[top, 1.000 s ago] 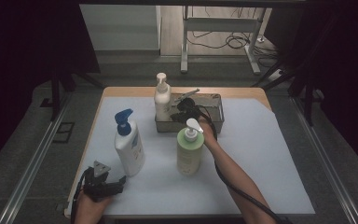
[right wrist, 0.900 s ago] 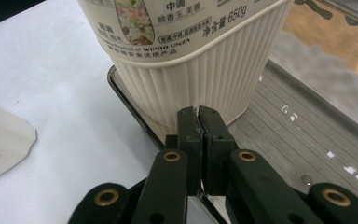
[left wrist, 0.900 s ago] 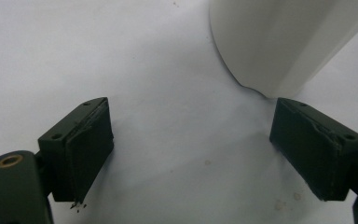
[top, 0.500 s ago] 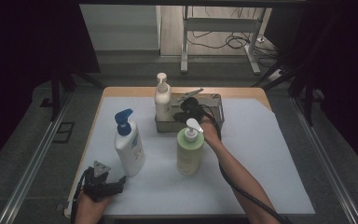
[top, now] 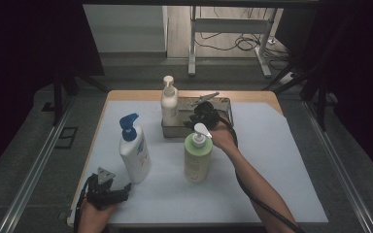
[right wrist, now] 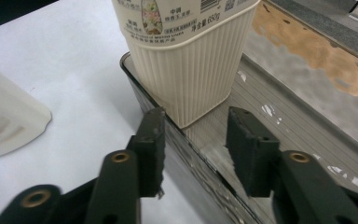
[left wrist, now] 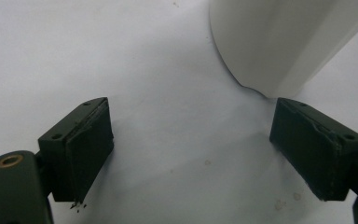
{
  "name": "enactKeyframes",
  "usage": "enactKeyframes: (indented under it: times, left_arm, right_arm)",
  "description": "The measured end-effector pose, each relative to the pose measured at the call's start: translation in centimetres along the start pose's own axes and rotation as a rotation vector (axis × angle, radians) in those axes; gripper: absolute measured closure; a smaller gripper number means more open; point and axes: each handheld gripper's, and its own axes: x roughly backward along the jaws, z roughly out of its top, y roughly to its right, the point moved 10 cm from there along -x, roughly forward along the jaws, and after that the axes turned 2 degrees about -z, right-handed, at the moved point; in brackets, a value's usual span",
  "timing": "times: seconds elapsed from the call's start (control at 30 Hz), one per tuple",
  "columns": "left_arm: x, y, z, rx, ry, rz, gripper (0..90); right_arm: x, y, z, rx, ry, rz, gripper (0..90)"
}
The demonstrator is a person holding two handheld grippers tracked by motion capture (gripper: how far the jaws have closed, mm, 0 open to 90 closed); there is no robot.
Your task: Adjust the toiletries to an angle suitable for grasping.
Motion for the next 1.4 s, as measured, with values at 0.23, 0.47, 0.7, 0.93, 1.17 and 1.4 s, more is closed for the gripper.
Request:
enactKeyframes:
  times: [0.23,0.47,0.7,0.93,1.17,1.4]
  left_arm:
    - [0.0,0.0,0.0,-0.001,0.0,0.0,13.1]
    - [0.0,0.0,0.0,-0.001,0.0,0.001,13.1]
    - [0.0,0.0,0.0,0.0,0.0,0.001,13.1]
    - [0.0,0.0,0.0,0.001,0.0,0.002,13.1]
    - [0.0,0.0,0.0,0.0,0.0,0.002,13.1]
    - [0.0,0.0,0.0,0.0,0.0,0.001,13.1]
  right_arm:
    - [1.0,0.0,-0.7,-0.001,0.003,-0.002,44.6]
    - [2.4,0.0,-1.5,0.002,0.014,0.006,35.5]
    - [3.7,0.5,-2.3,-0.007,0.03,-0.018,31.4]
    - [4.8,1.3,-3.5,-0.016,0.031,-0.033,30.9]
    - [6.0,1.7,-4.4,-0.024,0.037,-0.04,30.8]
    - [7.4,1.7,-5.4,-0.027,0.044,-0.037,29.9]
